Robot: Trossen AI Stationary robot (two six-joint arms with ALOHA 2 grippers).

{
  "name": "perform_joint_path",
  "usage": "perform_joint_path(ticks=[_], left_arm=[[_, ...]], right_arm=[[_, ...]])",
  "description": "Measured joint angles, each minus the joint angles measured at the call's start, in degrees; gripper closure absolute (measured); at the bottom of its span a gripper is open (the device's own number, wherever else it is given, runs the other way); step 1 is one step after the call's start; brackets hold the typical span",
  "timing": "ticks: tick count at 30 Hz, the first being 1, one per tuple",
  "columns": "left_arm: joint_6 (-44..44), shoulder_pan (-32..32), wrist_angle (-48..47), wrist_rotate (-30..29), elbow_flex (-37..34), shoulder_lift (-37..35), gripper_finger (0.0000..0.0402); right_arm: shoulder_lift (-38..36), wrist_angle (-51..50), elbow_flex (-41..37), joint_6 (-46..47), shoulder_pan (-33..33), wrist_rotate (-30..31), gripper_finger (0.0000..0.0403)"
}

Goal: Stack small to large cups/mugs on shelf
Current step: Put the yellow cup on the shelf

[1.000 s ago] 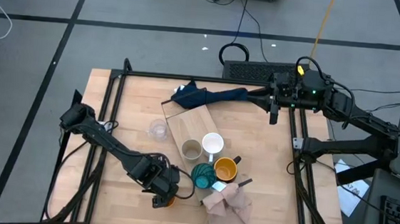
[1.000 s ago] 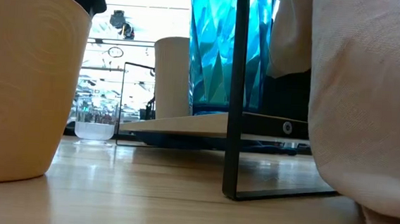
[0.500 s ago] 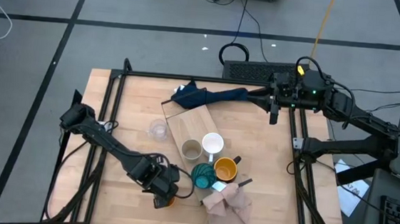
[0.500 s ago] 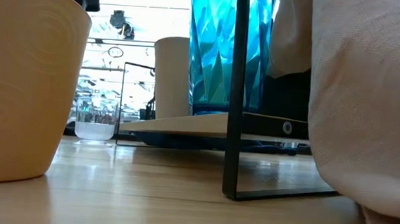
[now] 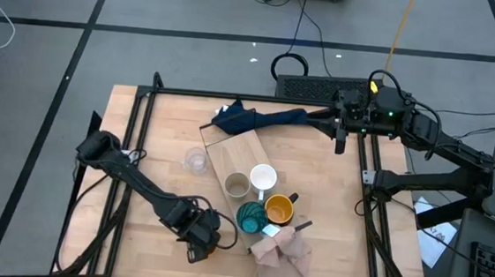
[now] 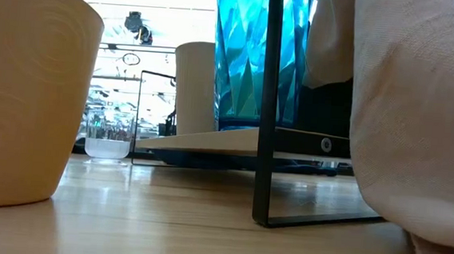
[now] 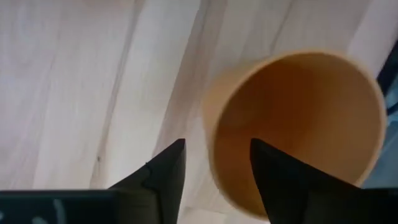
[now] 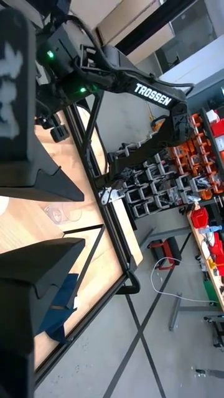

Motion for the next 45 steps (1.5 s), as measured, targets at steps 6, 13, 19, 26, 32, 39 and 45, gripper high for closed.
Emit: perform_joint_path(ticks=[6,13,19,26,32,39,45], left_arm=[[1.06,0.39,0.48,0.41,-0.79,-0.15,0.0213],[1.54,0.72,0.54,0.57,-0.73,-0.17,0.0272],[2.42,0.79,0.56,0.9,-0.73,-0.17,0.036],[2.98,1.09,0.64,0.9,-0.73,-0.15,0.0385],[3.21,2.03,0.18,2.42,-0.67,-0.43,0.0393],[3.21,3.33,-4.76,4.3,-0.66,-1.15,0.0396],[3.24,5.07,-8.14,1.62,-0.65,-4.64,0.0389]], right_arm=[[-0.12,0.02,0.0,-0.06,0.0,0.0,0.0307],[-0.12,0.01,0.0,-0.06,0.0,0.0,0.0307],[-0.12,0.01,0.0,-0.08,0.0,0.0,0.0307],[-0.12,-0.01,0.0,-0.08,0.0,0.0,0.0307],[-0.12,-0.47,0.0,-0.15,0.0,0.02,0.0307],[-0.12,-0.49,0.0,-0.35,0.0,0.02,0.0307],[-0.12,-0.72,0.0,-0.56,0.0,0.02,0.0307]])
